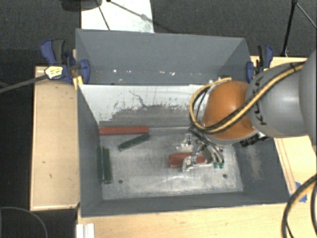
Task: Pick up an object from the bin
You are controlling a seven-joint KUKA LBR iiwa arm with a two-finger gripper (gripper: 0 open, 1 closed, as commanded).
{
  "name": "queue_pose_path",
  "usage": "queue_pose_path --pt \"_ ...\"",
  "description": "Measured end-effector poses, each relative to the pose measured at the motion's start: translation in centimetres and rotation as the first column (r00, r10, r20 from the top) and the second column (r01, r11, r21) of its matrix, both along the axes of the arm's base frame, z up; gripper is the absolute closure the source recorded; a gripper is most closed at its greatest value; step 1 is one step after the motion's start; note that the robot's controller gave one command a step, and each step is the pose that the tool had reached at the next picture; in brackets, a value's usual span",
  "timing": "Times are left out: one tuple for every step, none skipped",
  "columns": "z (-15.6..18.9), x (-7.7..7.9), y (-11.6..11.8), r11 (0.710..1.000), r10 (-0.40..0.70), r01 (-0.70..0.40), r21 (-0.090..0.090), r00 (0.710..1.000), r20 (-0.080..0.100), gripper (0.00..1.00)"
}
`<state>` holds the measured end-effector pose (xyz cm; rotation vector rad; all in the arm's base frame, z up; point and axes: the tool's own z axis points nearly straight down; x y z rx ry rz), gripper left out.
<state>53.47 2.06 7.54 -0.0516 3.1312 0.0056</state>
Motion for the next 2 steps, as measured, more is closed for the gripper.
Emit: queue_pose_path --pt "0.0 0.0 0.0 1.0 -0.002 0.002 0.0 1.0 0.0 1.0" --pt "13.8 2.2 0.5 1.0 0.016 -0.016 -0.003 1.0 -0.007 1.0"
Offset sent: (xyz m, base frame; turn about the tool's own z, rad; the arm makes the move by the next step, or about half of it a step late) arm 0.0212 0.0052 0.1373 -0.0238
